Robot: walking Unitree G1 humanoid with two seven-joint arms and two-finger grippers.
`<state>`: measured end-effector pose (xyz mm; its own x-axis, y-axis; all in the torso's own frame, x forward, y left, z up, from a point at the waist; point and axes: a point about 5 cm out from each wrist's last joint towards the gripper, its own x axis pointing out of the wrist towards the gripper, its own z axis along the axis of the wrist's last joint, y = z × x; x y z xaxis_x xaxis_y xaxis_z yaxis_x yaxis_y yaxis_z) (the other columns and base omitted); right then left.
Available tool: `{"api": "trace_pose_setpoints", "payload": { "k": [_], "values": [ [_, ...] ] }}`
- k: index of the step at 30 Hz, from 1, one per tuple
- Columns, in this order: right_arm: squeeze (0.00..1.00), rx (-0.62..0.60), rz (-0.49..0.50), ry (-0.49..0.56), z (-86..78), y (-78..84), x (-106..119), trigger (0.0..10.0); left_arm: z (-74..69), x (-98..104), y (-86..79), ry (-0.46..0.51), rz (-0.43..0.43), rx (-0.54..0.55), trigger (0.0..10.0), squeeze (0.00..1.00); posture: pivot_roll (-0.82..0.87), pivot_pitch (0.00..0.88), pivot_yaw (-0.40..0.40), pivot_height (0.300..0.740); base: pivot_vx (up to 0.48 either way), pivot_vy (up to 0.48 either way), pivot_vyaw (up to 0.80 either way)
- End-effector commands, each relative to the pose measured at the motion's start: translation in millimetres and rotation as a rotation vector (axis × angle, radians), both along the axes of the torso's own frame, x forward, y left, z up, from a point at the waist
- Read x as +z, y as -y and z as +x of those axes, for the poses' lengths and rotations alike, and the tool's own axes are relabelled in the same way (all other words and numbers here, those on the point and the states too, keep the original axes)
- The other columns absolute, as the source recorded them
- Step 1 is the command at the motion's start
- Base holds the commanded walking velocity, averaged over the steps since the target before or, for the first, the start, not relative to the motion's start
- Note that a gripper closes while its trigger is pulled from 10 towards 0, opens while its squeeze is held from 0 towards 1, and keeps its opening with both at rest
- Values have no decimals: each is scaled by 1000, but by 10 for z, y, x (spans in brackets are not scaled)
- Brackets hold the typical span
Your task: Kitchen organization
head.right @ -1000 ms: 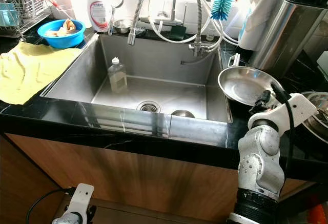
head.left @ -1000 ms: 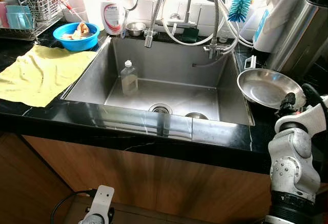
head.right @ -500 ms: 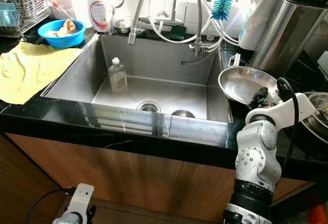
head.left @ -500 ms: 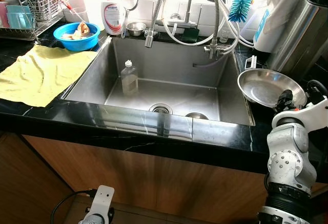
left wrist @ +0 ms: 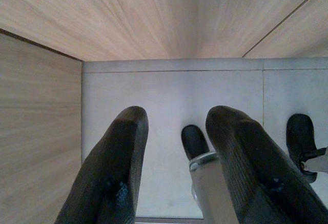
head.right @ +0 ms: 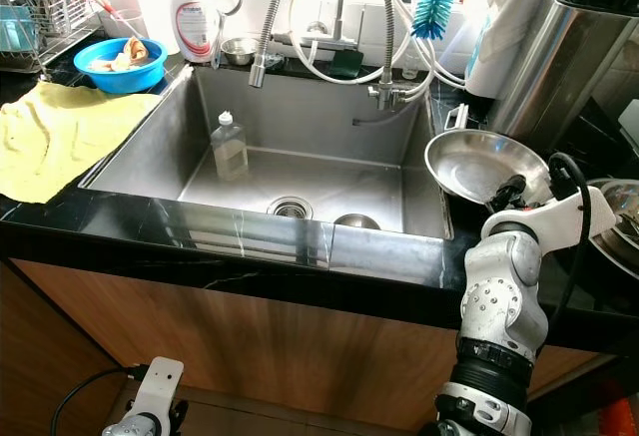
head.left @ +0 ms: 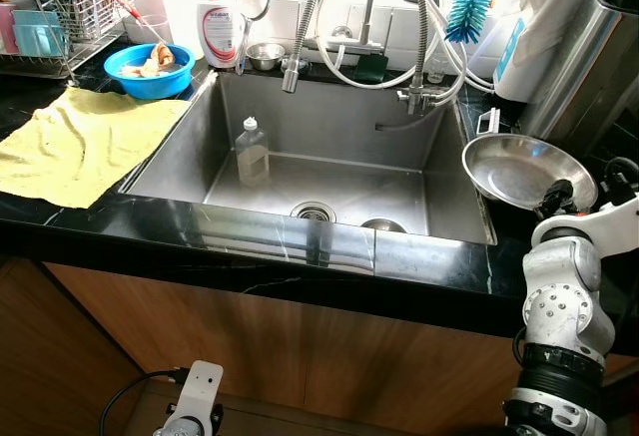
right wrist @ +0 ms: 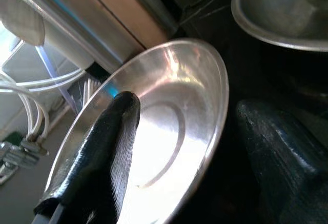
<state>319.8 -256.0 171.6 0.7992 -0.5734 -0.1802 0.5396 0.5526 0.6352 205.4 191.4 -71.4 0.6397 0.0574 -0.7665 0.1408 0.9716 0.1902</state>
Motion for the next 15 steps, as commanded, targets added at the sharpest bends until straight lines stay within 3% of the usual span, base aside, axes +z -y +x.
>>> {"api": "trace_pose_setpoints", "payload": {
  "k": [1,15],
  "values": [
    [0,-29,22,0,9,57,11,10000,-48,-30,17,-20,-2,-11,10000,0,-109,0,-62,740,0,0,0],
    [0,-29,100,1,142,44,34,10000,-32,-21,12,-16,-2,-9,10000,0,-108,0,-66,740,0,0,0]
  ]
}}
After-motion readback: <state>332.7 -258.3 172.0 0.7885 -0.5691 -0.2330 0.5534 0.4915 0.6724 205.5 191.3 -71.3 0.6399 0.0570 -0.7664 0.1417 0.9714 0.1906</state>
